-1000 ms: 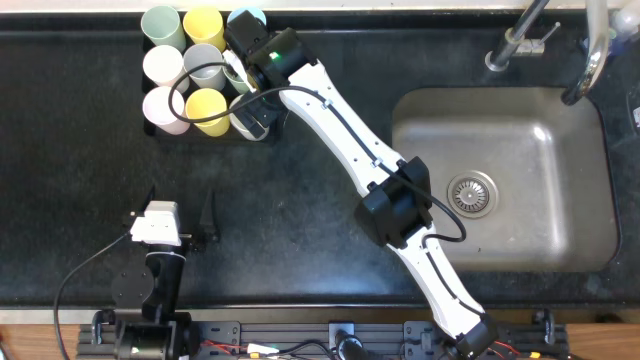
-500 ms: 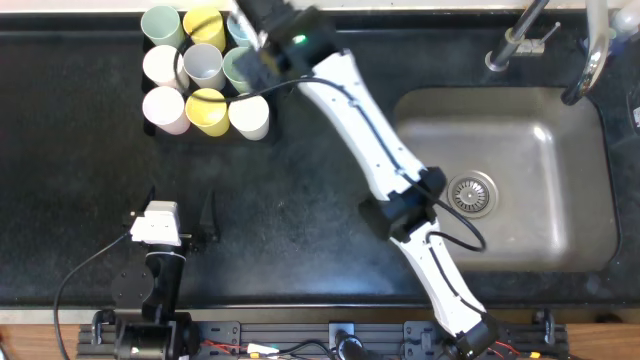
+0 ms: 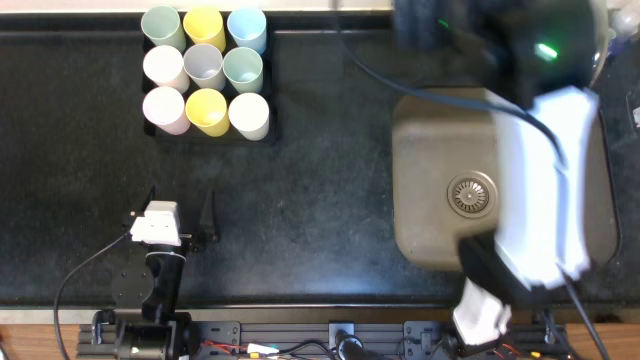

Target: Store Cups

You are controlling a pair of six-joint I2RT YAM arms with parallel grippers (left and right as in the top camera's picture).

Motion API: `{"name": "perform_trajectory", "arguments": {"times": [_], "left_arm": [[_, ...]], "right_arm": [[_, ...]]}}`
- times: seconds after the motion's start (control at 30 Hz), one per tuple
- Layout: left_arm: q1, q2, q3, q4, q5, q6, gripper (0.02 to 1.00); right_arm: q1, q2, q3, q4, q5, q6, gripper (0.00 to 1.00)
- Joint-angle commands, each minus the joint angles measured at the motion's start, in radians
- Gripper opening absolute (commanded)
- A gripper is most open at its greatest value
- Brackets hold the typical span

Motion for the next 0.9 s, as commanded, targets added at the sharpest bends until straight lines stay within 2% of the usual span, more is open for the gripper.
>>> {"name": "perform_trajectory", "arguments": {"times": [0.03,0.13,0.23,0.33,0.43,0.53,0.6,0.9], "left_arm": [[0.003,-0.01,-0.002,-0.001,0.013,0.011,1.0],[0.003,-0.01,-0.002,-0.001,0.013,0.012,0.998],[0.003,-0.01,-0.002,-0.001,0.013,0.012,0.998],[0.003,-0.01,-0.002,-0.001,0.013,0.011,1.0],[0.003,-0.01,-0.002,-0.001,0.013,0.012,1.0],[0.003,-0.01,-0.002,-0.001,0.013,0.012,0.998],[0.003,-0.01,-0.002,-0.001,0.013,0.012,0.998],[0.003,-0.01,-0.002,-0.001,0.013,0.012,0.998]], "right_arm": [[-0.029,-0.296,-0.498,0.016,0.025,0.081,0.996],[-0.05,-0.505,-0.842,0.124,0.025,0.138,0.998],[-0.063,-0.726,-1.21,0.368,0.025,0.207,0.996],[-0.064,-0.938,-1.555,0.694,0.03,0.185,0.998],[-0.064,-1.162,-1.887,1.122,0.028,0.125,0.996],[-0.065,-1.338,-2.118,1.441,0.018,0.13,0.998],[-0.069,-1.437,-2.221,1.51,0.018,0.13,0.996],[-0.069,-1.628,-2.462,1.509,0.018,0.13,0.996]]}}
